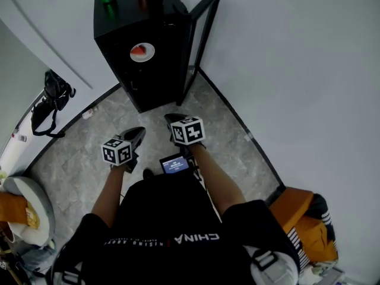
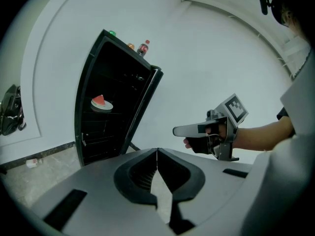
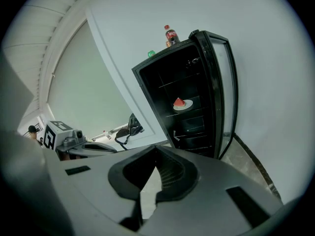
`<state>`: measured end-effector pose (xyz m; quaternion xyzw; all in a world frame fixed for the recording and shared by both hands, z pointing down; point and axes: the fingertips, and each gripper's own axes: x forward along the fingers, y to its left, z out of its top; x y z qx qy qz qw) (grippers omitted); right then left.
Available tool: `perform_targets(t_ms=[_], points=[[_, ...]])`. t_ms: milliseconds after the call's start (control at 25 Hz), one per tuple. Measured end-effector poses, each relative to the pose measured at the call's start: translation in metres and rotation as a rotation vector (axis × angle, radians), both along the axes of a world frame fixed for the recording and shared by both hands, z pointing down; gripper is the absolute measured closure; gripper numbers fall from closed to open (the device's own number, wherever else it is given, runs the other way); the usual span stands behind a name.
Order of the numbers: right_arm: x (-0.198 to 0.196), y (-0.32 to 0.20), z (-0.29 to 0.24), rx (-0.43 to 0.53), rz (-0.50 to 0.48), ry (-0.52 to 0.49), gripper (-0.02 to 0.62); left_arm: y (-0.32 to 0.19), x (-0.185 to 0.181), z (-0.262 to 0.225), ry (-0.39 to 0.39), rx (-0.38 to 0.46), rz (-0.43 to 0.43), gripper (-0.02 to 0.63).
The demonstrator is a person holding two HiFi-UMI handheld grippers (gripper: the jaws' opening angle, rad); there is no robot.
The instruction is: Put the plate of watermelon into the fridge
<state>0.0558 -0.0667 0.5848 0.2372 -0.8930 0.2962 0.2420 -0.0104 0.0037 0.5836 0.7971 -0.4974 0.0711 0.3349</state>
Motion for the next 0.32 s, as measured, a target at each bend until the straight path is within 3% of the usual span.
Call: perform_targets(t_ms=[320], points=[[-0.0066,-0.0024,-0.0063,0.014,-0.039,-0.017,0.58,-0.0055,0.0034,0.002,-0.016,-0.007,-0.004,0.594]])
